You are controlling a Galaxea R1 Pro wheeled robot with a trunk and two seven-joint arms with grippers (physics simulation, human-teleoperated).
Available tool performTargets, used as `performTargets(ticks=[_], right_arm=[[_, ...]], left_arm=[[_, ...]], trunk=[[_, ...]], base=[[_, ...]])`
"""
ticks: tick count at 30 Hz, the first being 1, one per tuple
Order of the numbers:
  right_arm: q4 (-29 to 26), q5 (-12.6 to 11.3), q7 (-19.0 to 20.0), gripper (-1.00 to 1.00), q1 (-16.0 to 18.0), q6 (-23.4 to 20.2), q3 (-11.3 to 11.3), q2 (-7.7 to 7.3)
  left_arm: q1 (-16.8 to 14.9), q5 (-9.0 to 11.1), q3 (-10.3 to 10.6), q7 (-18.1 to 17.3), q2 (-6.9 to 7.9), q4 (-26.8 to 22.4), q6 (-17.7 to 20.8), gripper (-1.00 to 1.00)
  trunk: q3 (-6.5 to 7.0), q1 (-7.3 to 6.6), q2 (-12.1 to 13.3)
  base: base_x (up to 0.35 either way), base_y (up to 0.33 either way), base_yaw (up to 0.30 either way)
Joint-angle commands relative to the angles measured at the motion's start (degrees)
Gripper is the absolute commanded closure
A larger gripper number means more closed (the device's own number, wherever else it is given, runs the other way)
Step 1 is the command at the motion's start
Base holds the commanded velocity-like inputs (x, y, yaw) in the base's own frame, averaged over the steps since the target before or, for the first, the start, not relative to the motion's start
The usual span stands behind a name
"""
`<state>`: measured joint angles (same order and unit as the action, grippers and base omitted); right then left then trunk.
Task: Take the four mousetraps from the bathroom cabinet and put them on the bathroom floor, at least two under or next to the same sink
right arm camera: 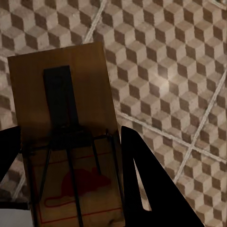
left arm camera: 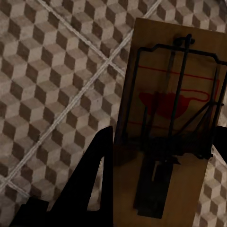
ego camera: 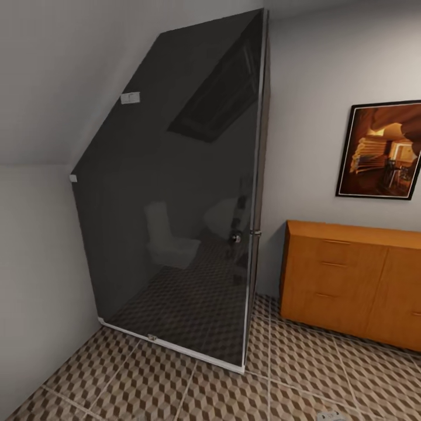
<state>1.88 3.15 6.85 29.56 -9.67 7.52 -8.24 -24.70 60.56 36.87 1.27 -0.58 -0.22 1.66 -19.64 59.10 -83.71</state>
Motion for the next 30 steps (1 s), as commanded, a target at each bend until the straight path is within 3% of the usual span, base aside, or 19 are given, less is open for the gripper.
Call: performTargets(ticks=[1,9,18,30], right_arm=[[0.05,0.10,0.27,1.00,0.06,-0.09,0.30,-0.02],[0.05,0.10,0.29,1.00,0.06,-0.12,0.30,-0.02],[0.05,0.18,0.53,1.00,0.06,-0.87,0.32,0.03],[0.05,0.10,0.38,1.00,0.06,-0.97,0.30,-0.02]], left_arm=[[0.12,0.34,0.48,0.40,0.01,-0.04,0.19,1.00],[1.01,0.35,0.48,0.40,0.05,-0.04,0.19,1.00],[2.05,0.35,0.48,0.40,0.15,-0.04,0.19,1.00],[4.89,0.53,0.48,0.40,0.16,-0.03,0.27,1.00]], trunk=[[-0.03,0.00,-0.04],[0.24,0.00,-0.04],[0.30,0.00,-0.04],[0.30,0.00,-0.04]], base=[[0.000,0.000,0.298],[0.000,0.000,0.295],[0.000,0.000,0.104],[0.000,0.000,0.255]])
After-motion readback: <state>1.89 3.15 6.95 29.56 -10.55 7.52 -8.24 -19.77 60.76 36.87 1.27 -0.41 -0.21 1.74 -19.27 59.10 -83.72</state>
